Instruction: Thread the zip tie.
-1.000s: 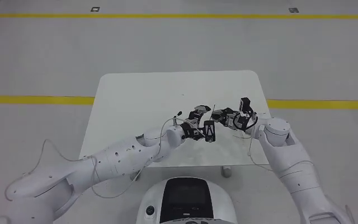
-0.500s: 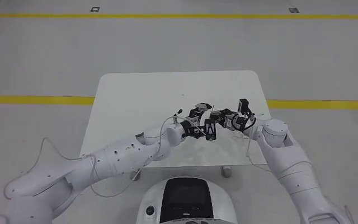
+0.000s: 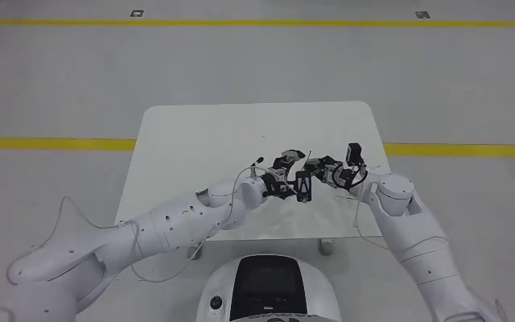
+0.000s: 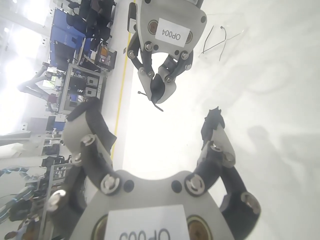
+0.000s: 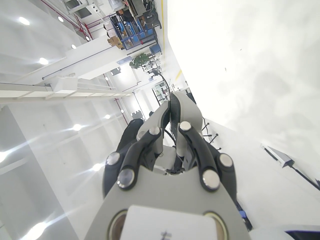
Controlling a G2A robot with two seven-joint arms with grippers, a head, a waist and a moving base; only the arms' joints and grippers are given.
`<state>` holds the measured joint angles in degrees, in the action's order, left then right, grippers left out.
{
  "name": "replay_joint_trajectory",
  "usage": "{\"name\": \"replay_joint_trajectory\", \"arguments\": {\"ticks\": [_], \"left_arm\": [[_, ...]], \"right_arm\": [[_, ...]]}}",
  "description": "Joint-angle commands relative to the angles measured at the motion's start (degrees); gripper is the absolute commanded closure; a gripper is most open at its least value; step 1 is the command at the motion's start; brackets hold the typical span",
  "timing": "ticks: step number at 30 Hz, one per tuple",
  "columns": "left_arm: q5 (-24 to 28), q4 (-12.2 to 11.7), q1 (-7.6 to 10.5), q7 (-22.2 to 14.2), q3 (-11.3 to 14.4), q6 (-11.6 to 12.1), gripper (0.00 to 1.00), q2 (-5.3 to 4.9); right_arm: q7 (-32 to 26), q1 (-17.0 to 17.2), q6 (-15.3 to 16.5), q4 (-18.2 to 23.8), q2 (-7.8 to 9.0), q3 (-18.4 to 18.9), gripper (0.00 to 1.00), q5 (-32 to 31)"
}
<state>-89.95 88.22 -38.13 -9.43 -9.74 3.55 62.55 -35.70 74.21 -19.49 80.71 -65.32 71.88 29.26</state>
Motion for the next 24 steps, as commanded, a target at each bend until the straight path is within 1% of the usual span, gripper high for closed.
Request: {"name": "replay_joint_trajectory", "arguments": {"ticks": [1,2,3,4,5,6,7,9,11,12,17,22,24], "left_arm": [[0.0,0.0,0.1,-0.2,0.0,0.2,0.59,0.09],[0.0,-0.1,0.15,-0.5,0.0,0.7,0.63,0.16],[0.0,-0.2,0.17,-0.7,0.0,1.0,0.65,0.22],[0.0,-0.3,0.16,-0.9,0.0,1.2,0.71,0.28],[0.0,-0.4,0.13,-1.0,0.0,1.2,0.73,0.38],[0.0,-0.5,0.09,-1.0,0.0,1.3,0.73,0.45],[0.0,-0.7,0.06,-1.0,0.0,1.4,0.76,0.52],[0.0,-0.8,0.01,-1.2,0.0,1.5,0.78,0.68],[0.0,-0.9,0.09,-1.4,0.0,1.7,0.83,0.8],[0.0,-0.9,0.17,-1.6,0.0,1.8,0.84,0.88],[0.0,-0.9,0.37,-2.3,0.0,2.0,0.82,1.09],[0.0,-1.0,0.53,-2.9,0.0,2.4,0.77,1.28],[0.0,-1.0,0.63,-3.2,0.0,2.6,0.78,1.34]], "right_arm": [[1.5,0.4,0.0,0.9,-0.01,-0.2,1.0,-0.6],[2.1,0.7,0.0,1.4,-0.03,-0.4,1.0,-0.6],[2.4,0.8,0.0,1.6,-0.04,-0.4,1.0,-0.5],[2.7,0.9,0.0,1.8,-0.03,-0.5,1.0,-0.5],[2.9,1.0,0.0,1.9,-0.03,-0.6,1.0,-0.5],[3.0,1.0,0.0,2.0,-0.02,-0.6,1.0,-0.5],[3.1,1.1,0.0,2.0,-0.01,-0.7,1.0,-0.5],[3.3,1.1,0.0,2.1,0.01,-0.9,1.0,-0.5],[3.4,1.2,0.0,2.3,0.04,-0.9,1.0,-0.5],[3.5,1.2,0.0,2.3,0.06,-0.9,1.0,-0.5],[3.2,1.3,0.0,2.6,0.17,-0.9,1.0,-0.2],[2.6,1.5,0.0,2.9,0.29,-0.8,1.0,0.1],[2.4,1.6,0.0,3.2,0.34,-0.7,1.0,0.2]]}}
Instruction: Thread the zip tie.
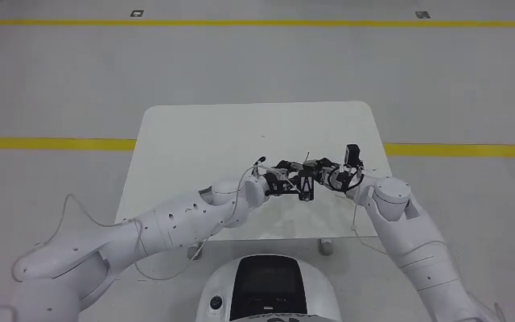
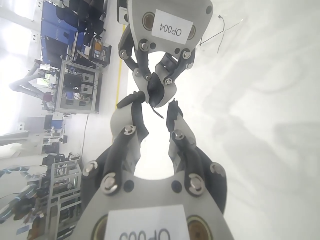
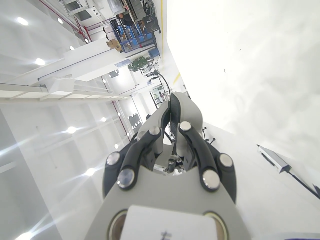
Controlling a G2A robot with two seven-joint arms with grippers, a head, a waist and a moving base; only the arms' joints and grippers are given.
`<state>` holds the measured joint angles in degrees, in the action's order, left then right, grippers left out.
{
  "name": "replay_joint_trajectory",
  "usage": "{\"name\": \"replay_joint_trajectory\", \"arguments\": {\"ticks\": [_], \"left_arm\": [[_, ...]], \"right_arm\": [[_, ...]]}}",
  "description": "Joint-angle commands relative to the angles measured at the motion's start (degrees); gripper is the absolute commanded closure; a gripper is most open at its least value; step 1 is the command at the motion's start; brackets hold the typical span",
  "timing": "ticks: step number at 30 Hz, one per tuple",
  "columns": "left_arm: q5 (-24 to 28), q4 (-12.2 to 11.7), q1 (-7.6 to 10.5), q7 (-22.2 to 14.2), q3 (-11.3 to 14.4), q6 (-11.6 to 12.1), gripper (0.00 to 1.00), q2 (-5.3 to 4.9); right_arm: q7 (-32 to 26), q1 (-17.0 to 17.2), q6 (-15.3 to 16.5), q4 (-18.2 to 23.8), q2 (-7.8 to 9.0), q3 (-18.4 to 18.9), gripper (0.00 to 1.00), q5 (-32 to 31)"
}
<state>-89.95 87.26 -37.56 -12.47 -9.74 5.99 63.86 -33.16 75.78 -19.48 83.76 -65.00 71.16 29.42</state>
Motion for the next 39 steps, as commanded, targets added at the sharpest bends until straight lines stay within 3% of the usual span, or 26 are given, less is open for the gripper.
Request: {"name": "replay_joint_trajectory", "arguments": {"ticks": [1,20,23,24,36,37,38,39], "left_arm": [[0.0,0.0,0.13,-0.4,0.0,0.2,0.78,0.05],[0.0,0.0,0.26,-1.6,0.0,0.5,0.85,0.21],[0.0,0.2,0.34,-2.0,0.0,0.8,0.89,0.32],[0.0,0.2,0.35,-2.1,0.0,0.9,1.0,0.35],[0.0,0.0,0.3,-2.1,0.0,0.5,1.0,0.46],[0.0,0.0,0.28,-2.0,0.0,0.5,1.0,0.43],[0.0,0.0,0.25,-2.0,0.0,0.5,1.0,0.39],[0.0,0.0,0.22,-1.8,0.0,0.3,1.0,0.33]], "right_arm": [[-0.4,0.2,0.0,0.3,0.05,0.1,1.0,0.2],[-1.5,-0.1,0.0,0.2,0.38,-0.5,1.0,-0.4],[-1.6,-0.1,0.0,0.3,0.43,-0.4,1.0,-0.3],[-1.6,-0.1,0.0,0.2,0.44,-0.4,1.0,-0.3],[-2.0,-0.1,0.0,0.2,0.61,-0.4,1.0,-0.1],[-1.9,0.0,0.0,0.3,0.63,-0.4,0.91,-0.1],[-1.9,0.0,0.0,0.3,0.64,-0.4,0.51,0.0],[-1.8,0.1,0.0,0.4,0.66,-0.4,0.0,0.0]]}}
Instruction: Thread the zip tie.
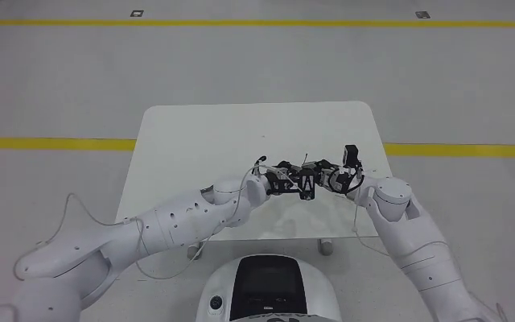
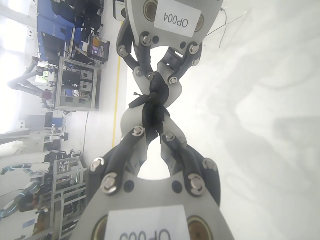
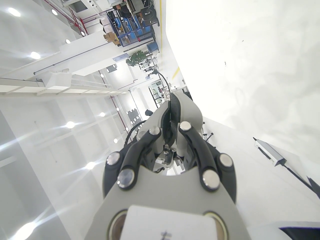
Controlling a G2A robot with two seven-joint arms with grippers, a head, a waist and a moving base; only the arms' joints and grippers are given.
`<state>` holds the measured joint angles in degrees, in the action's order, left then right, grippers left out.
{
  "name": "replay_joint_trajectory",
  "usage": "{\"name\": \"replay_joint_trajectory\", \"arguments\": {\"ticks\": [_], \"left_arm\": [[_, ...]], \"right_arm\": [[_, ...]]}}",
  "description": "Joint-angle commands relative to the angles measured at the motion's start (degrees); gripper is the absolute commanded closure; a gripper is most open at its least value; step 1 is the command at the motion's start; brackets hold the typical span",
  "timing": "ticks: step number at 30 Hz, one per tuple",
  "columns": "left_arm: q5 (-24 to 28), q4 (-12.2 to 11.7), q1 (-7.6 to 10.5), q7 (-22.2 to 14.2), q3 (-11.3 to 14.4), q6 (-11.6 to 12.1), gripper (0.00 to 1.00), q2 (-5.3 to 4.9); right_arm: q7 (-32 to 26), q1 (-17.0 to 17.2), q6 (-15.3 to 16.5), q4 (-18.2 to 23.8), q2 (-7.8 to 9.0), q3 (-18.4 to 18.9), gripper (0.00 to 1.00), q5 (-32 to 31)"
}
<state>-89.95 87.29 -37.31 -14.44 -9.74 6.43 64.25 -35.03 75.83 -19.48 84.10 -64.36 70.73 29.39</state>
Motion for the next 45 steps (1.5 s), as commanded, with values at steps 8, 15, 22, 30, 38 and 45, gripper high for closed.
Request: {"name": "replay_joint_trajectory", "arguments": {"ticks": [8,15,22,30,38,45], "left_arm": [[0.0,0.2,-0.08,0.7,0.0,-1.6,1.0,-0.85],[0.7,-0.4,-2.6,7.2,-1.6,-4.9,1.0,-2.54],[7.3,-0.7,-6.49,16.1,-8.0,-1.8,1.0,-5.78],[7.3,-0.6,-7.31,17.6,-9.5,-0.9,1.0,-6.71],[18.5,-2.7,-9.5,25.1,-14.9,-2.2,1.0,-6.66],[32.6,-7.2,-10.9,30.3,-20.7,7.0,1.0,-6.91]], "right_arm": [[1.0,-0.1,0.0,-0.1,0.01,-0.2,0.0,0.0],[2.7,-0.1,2.2,-0.6,-0.15,0.1,0.0,0.3],[3.4,0.1,3.6,-0.9,-0.26,0.5,0.0,0.7],[3.4,0.1,3.6,-0.9,-0.26,0.5,0.0,0.7],[3.4,0.1,3.6,-0.9,-0.26,0.5,0.0,0.7],[3.4,0.1,3.6,-0.9,-0.26,0.5,0.0,0.7]]}}
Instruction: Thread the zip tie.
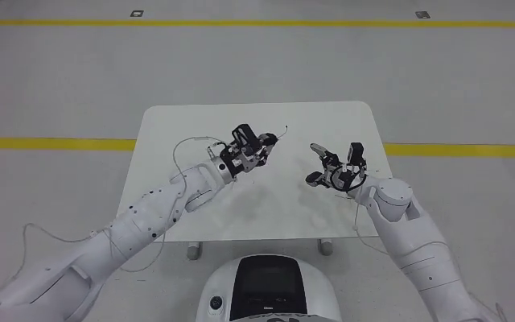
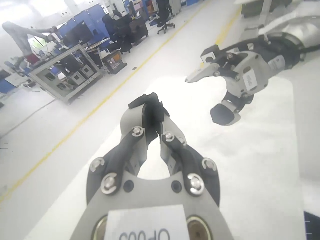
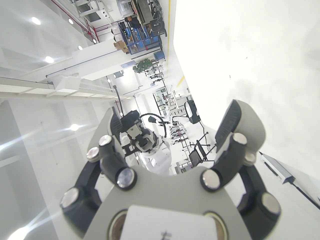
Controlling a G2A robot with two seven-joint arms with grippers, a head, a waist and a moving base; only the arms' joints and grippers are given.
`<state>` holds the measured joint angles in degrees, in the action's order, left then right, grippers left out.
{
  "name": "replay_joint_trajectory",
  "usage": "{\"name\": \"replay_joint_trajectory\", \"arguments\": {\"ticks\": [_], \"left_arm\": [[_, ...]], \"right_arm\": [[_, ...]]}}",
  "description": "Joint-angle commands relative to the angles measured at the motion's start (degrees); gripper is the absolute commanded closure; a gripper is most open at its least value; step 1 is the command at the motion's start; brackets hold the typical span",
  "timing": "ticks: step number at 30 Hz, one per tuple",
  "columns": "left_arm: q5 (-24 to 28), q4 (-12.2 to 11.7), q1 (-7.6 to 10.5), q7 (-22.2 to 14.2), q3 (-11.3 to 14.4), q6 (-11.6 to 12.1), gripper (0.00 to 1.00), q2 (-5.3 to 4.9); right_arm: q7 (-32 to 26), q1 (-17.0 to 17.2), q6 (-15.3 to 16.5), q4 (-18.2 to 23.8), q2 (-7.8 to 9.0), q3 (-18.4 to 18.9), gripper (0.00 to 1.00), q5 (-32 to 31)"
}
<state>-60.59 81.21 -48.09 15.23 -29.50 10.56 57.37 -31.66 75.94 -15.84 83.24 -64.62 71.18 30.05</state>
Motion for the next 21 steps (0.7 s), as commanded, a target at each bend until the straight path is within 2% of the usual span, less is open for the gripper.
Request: {"name": "replay_joint_trajectory", "arguments": {"ticks": [1,3,5,9,14,16,21], "left_arm": [[4.7,-1.8,-0.02,1.2,-1.6,4.5,1.0,-0.05],[9.0,-3.6,-0.21,2.2,-2.9,8.9,1.0,-0.1],[12.9,-3.8,-0.39,2.1,-2.7,8.9,1.0,-0.18],[23.7,-3.1,0.11,3.3,-1.4,8.9,1.0,-1.22],[40.2,-1.1,0.41,3.6,0.3,8.9,1.0,-3.86],[45.4,1.2,0.17,3.6,0.8,8.9,1.0,-4.89],[45.4,1.1,0.25,3.6,0.8,8.9,1.0,-5.07]], "right_arm": [[0.0,0.0,0.0,0.0,0.0,0.0,0.0,0.0],[0.0,0.0,0.0,0.0,0.0,0.0,0.0,0.0],[0.0,0.0,0.0,0.0,0.0,0.0,0.0,0.0],[0.0,0.0,0.0,0.0,0.0,0.0,0.0,0.0],[0.0,0.0,0.0,0.0,0.0,0.0,0.0,0.0],[0.0,0.0,0.0,0.0,0.0,0.0,0.0,0.0],[0.0,0.0,0.0,0.0,0.0,0.0,0.0,0.0]]}}
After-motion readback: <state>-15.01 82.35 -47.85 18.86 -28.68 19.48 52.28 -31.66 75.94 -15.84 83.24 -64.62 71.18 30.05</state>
